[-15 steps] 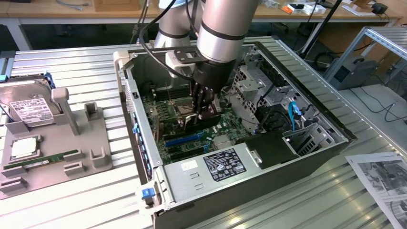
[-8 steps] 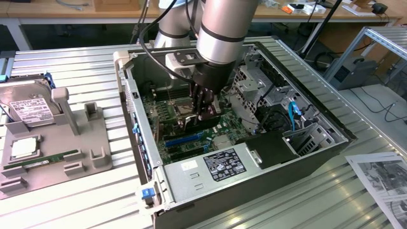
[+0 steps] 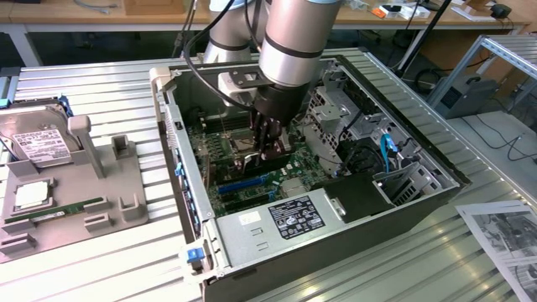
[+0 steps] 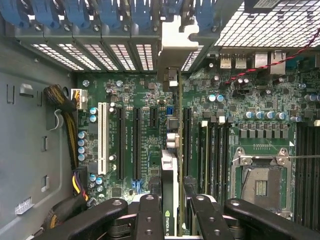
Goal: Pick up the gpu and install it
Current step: 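Insert the gpu into the slot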
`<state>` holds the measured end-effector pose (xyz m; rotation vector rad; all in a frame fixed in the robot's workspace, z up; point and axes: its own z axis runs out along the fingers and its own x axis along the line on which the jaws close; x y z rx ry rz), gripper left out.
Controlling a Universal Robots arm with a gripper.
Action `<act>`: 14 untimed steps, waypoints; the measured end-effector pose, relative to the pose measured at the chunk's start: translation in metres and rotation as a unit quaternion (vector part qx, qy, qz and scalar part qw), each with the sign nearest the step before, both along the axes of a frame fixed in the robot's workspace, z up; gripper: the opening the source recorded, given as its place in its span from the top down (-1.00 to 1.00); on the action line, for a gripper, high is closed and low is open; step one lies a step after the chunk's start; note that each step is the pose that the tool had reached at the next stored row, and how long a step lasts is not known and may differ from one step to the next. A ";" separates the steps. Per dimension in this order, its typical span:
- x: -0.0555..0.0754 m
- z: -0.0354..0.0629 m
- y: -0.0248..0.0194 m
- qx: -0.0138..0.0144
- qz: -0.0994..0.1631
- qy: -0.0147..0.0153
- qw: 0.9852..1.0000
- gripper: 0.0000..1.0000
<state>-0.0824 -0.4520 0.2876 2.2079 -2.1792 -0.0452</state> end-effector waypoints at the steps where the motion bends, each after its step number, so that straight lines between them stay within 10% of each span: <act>1: -0.002 0.0000 0.0000 0.000 0.000 0.000 1.000 0.47; 14: -0.006 -0.0005 0.0000 0.000 0.000 0.000 1.000 0.47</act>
